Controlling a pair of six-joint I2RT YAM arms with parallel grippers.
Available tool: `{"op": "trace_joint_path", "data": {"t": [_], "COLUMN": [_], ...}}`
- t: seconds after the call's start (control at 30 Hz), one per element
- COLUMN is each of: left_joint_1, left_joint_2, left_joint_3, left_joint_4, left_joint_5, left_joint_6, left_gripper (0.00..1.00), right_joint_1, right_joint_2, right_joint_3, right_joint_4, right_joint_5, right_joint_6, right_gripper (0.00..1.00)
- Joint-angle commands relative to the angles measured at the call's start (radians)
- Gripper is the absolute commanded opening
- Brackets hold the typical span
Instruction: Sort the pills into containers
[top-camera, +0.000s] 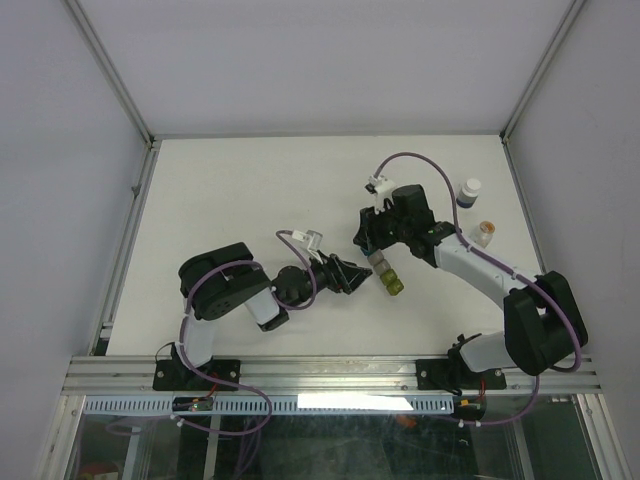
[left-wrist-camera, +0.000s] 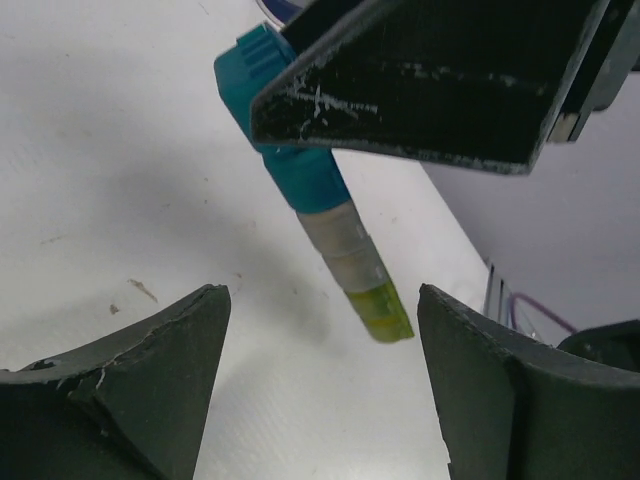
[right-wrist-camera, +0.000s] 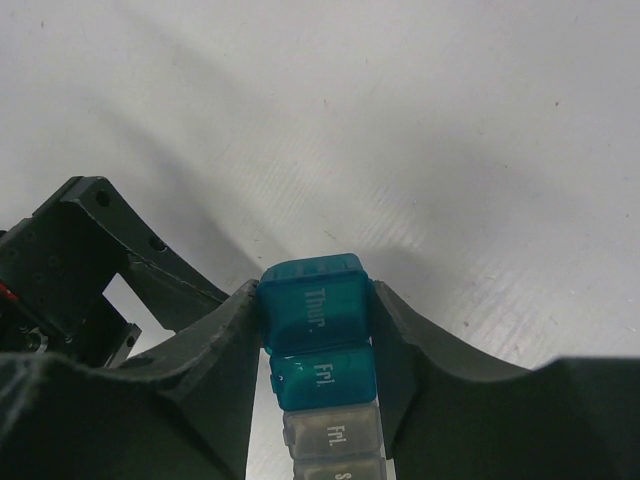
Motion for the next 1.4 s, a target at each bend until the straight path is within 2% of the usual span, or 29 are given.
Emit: {"op": "trace_joint_path", "data": {"t": [0.0, 0.13, 0.2, 0.37, 0.53, 0.67, 0.87, 1.1, 1.2, 1.23, 1.3, 1.33, 1.37], "left_joint_1": [-0.027, -0.042, -0.044, -0.045, -0.045, -0.044, -0.042, -0.038, -0.038, -0.038, -0.038, -0.038, -0.038], "left_joint_2": [0.014, 0.009, 0.007, 0.012, 0.024, 0.028, 0.026, 0.016, 0.010, 0.007, -0.004, -0.009, -0.014], "left_joint_3": [0.056, 0.110, 0.148, 0.221, 0.250, 0.261, 0.251, 0.192, 0.172, 0.164, 0.148, 0.141, 0.134], "left_joint_4": [0.227, 0.107, 0.006, -0.161, -0.213, -0.220, -0.207, -0.121, -0.090, -0.083, -0.072, -0.069, -0.065], "left_joint_5": [-0.125, -0.182, -0.210, -0.216, -0.215, -0.226, -0.226, -0.183, -0.169, -0.168, -0.172, -0.175, -0.176], "left_joint_6": [-0.143, -0.160, -0.220, -0.262, -0.276, -0.270, -0.237, -0.214, -0.206, -0.204, -0.201, -0.199, -0.198], "left_gripper": [0.77, 0.77, 0.75, 0.63, 0.52, 0.36, 0.00, 0.00, 0.00, 0.00, 0.00, 0.00, 0.00], "right_joint_1": [0.006, 0.007, 0.008, 0.009, 0.009, 0.009, -0.009, -0.133, -0.175, -0.184, -0.198, -0.203, -0.208], "right_joint_2": [-0.041, -0.047, -0.056, -0.078, -0.090, -0.097, -0.111, -0.129, -0.116, -0.114, -0.115, -0.119, -0.123], "right_joint_3": [-0.023, -0.032, -0.034, -0.044, -0.046, -0.052, -0.055, -0.062, -0.069, -0.071, -0.069, -0.064, -0.060], "right_joint_4": [0.103, 0.115, 0.115, 0.120, 0.121, 0.122, 0.109, 0.115, 0.132, 0.134, 0.120, 0.106, 0.090], "right_joint_5": [0.033, 0.030, 0.029, 0.037, 0.032, 0.021, -0.073, -0.340, -0.448, -0.473, -0.471, -0.448, -0.448], "right_joint_6": [0.072, 0.077, 0.082, 0.089, 0.101, 0.105, 0.107, 0.159, 0.178, 0.174, 0.150, 0.136, 0.136], "right_gripper": [0.10, 0.10, 0.10, 0.10, 0.09, 0.09, 0.08, 0.09, 0.12, 0.19, 0.37, 0.43, 0.43]}}
